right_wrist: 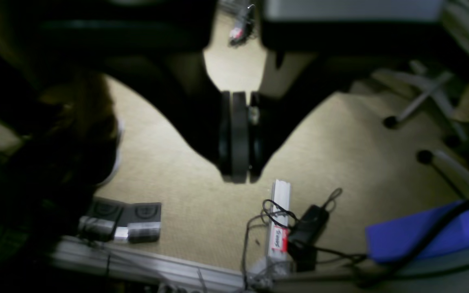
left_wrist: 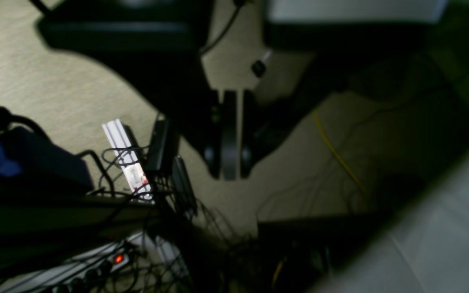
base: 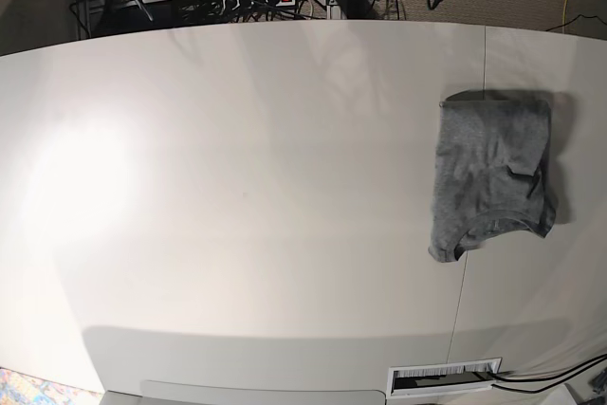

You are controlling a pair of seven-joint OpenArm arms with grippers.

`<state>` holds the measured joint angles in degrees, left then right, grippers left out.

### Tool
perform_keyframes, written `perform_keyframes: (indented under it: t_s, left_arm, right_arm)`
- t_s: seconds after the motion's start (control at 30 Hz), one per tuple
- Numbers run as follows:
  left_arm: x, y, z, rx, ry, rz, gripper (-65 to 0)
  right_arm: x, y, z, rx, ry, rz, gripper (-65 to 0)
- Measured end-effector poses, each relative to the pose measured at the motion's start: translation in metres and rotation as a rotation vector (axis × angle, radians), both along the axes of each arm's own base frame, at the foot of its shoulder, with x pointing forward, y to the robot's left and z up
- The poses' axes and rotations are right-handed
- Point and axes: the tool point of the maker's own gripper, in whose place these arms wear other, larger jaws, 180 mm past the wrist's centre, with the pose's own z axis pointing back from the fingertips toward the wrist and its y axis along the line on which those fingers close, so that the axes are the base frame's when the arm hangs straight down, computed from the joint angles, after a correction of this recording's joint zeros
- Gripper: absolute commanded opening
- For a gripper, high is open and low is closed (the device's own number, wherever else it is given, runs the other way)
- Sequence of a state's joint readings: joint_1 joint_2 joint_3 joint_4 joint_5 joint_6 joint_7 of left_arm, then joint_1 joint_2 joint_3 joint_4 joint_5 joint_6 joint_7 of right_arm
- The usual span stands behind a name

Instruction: Fold the T-shirt properly

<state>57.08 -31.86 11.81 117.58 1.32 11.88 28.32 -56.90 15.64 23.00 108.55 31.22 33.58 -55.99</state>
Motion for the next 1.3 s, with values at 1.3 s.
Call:
perform_keyframes:
  t_s: [1.3]
  left_arm:
    - [-0.073,-0.069,-0.211,-0.330,0.448,0.379,-65.0]
  right_arm:
    - [0.030,0.116,-0.234,-0.210,0.082,-0.075,-65.0]
